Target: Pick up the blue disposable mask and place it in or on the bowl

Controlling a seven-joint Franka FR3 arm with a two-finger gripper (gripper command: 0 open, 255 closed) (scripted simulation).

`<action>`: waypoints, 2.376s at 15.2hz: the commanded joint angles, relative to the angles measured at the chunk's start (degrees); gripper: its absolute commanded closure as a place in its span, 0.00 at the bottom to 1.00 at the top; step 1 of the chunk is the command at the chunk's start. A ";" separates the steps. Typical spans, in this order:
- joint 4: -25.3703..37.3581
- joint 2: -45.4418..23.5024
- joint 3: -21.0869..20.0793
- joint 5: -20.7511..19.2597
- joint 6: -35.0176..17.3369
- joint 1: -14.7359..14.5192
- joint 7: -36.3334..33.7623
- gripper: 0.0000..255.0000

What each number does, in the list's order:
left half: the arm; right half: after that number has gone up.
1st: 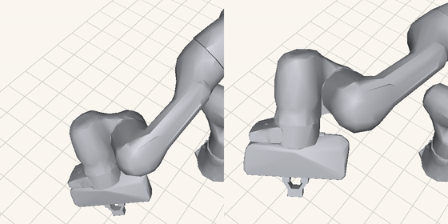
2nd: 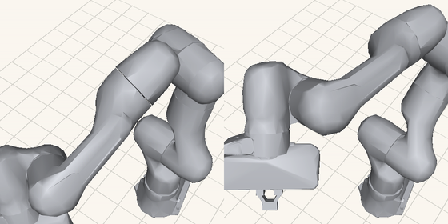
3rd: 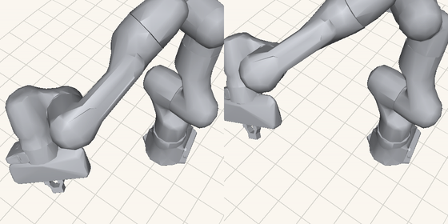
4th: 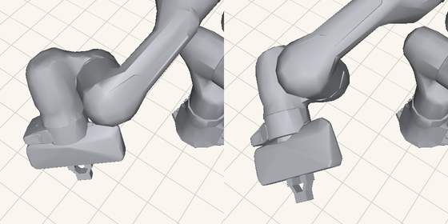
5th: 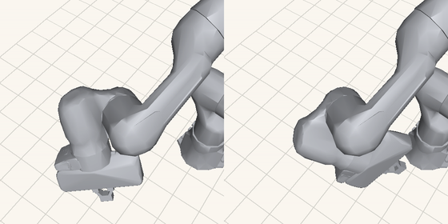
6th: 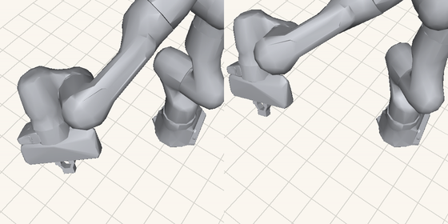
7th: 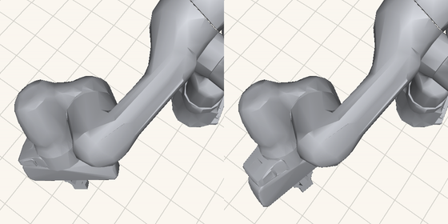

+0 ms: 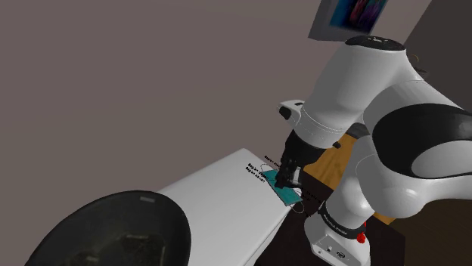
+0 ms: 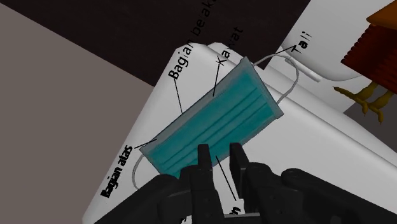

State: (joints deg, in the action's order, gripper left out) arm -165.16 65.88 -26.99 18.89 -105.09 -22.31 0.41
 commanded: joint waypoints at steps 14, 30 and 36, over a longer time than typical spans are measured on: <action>5.15 0.06 2.27 -2.26 5.03 1.34 0.42 1.00; 18.26 -2.71 6.22 -6.27 15.18 3.88 1.06 1.00; 23.61 -4.49 7.32 -7.43 18.73 4.66 1.21 1.00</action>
State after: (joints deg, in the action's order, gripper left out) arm -142.76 61.85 -19.77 11.61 -87.09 -17.80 1.69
